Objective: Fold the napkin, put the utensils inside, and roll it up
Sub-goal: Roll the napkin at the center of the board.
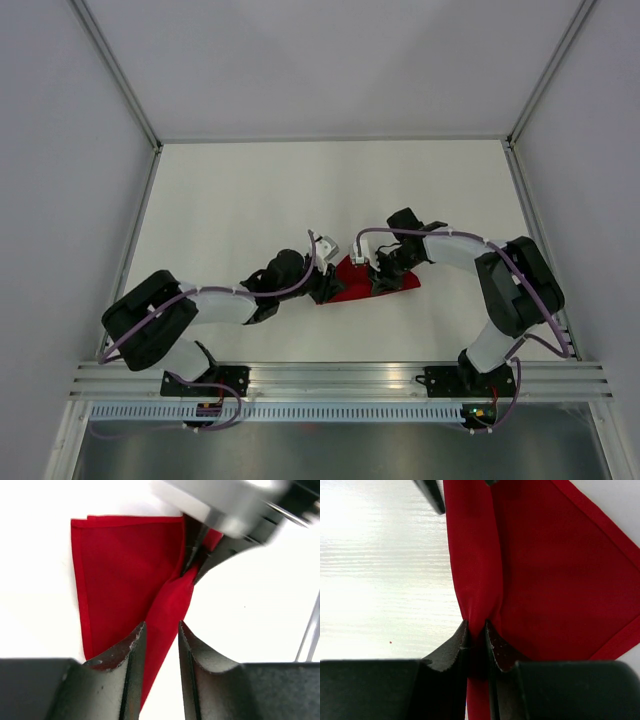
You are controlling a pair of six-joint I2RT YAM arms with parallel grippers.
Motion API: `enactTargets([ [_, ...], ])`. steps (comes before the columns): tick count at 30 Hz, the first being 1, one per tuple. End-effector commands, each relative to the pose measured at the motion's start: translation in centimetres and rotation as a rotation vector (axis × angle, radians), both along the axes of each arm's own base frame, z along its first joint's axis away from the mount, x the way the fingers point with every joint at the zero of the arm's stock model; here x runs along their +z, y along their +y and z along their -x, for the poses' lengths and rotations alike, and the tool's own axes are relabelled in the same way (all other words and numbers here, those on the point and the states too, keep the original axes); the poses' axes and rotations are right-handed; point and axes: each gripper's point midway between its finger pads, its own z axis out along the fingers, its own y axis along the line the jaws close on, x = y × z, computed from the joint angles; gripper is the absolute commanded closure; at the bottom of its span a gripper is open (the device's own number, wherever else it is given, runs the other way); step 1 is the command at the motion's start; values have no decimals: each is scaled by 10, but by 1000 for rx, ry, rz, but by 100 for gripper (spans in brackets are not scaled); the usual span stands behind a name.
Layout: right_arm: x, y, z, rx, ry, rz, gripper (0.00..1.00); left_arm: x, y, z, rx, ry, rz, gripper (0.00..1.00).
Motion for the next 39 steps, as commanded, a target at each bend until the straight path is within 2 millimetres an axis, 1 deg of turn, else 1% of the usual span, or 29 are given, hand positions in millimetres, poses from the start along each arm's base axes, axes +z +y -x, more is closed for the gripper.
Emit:
enactTargets([
  [1,-26,-25,34,21,211,111,97,33,-7,-5,28,-236,23,63],
  [2,-26,-25,33,23,223,109,97,31,-8,-1,3,-280,-9,62],
  [3,-30,-27,33,24,250,113,97,30,-15,10,-23,-311,-28,60],
  [4,-28,-26,31,25,264,115,97,24,-16,13,-35,-334,-69,59],
  [5,-31,-26,31,22,283,120,97,24,-20,15,-57,-369,-99,58],
  [6,-31,-27,30,19,290,122,97,22,-24,22,-77,-386,-121,57],
  [7,-30,-27,28,19,295,125,97,15,-25,24,-90,-398,-153,56],
  [8,-30,-26,27,17,303,125,97,14,-27,23,-102,-430,-178,53],
  [9,-33,-27,27,15,322,130,97,12,-28,25,-101,-447,-202,49],
  [11,-31,-27,26,17,338,131,97,2,-30,24,-120,-484,-260,45],
  [12,-33,-27,26,16,349,134,97,-2,-31,27,-130,-500,-285,40],
  [14,-33,-27,26,17,365,132,97,-7,-35,25,-139,-549,-320,28],
  [15,-33,-28,25,14,369,133,97,-8,-37,27,-150,-569,-330,25],
  [16,-33,-27,24,13,373,131,97,-7,-41,25,-159,-597,-347,25],
  [17,-34,-28,23,11,377,134,97,-14,-41,24,-166,-607,-370,25],
  [20,-34,-28,23,11,389,135,97,-16,-46,18,-173,-670,-405,24],
  [21,-34,-28,23,10,392,136,97,-20,-46,15,-169,-684,-417,24],
  [23,-35,-28,23,11,400,139,97,-19,-49,11,-175,-725,-440,24],
  [25,-35,-28,23,12,403,140,97,-29,-50,9,-204,-740,-480,24],
  [26,-35,-29,24,12,409,142,97,-32,-53,9,-218,-741,-488,24],
  [27,-35,-29,23,13,412,141,97,-42,-51,12,-250,-727,-516,25],
  [29,-36,-30,23,9,417,142,97,-47,-56,15,-288,-720,-525,27],
  [30,-36,-30,22,8,417,143,98,-56,-53,18,-309,-698,-547,30],
  [31,-36,-31,22,8,418,143,98,-58,-54,19,-321,-687,-550,31],
  [34,-37,-32,22,8,422,141,98,-67,-55,23,-347,-650,-562,41],
  [35,-37,-33,23,7,428,143,97,-74,-52,27,-367,-628,-578,49],
  [37,-37,-33,22,7,428,142,98,-79,-53,29,-380,-600,-584,58],
  [38,-36,-33,22,7,429,141,98,-84,-51,31,-387,-582,-597,62],
  [39,-36,-33,22,7,429,141,98,-86,-50,32,-390,-571,-596,69],
])
